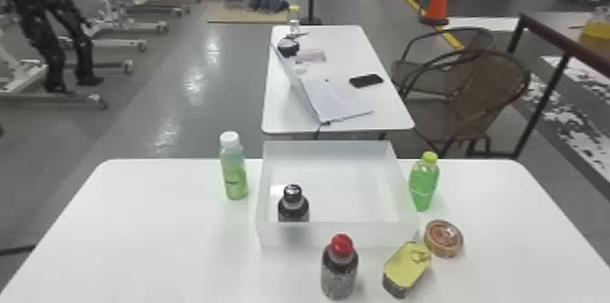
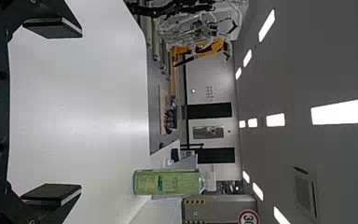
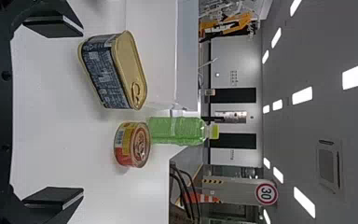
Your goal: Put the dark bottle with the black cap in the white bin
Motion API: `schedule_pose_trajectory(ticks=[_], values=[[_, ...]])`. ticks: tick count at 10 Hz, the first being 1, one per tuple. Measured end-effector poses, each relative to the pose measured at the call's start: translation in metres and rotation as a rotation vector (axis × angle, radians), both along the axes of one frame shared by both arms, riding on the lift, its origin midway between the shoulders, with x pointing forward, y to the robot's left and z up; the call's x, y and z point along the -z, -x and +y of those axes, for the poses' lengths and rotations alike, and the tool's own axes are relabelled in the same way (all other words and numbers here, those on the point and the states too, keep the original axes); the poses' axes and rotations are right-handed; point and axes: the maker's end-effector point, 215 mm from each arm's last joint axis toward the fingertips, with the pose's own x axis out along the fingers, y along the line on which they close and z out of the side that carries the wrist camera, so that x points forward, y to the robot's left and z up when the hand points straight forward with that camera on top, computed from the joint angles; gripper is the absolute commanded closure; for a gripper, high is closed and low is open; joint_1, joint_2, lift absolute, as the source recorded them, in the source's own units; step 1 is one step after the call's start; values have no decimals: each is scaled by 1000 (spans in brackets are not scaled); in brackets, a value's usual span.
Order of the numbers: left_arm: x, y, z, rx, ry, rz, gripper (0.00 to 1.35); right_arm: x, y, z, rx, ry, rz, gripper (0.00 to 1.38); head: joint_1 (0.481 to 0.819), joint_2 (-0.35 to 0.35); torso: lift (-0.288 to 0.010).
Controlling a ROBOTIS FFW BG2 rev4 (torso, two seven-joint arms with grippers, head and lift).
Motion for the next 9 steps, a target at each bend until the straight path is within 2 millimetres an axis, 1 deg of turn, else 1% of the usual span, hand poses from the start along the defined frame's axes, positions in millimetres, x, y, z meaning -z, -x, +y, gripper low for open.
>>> schedule_pose_trajectory(ticks=[2,9], values=[[2,2,2,-6,5,-3,131,0,0,0,0,0,1,96,549,0,-100],[3,2,0,-4,11,-2,131,1,1,0,0,0,3,96,549,0,-100]])
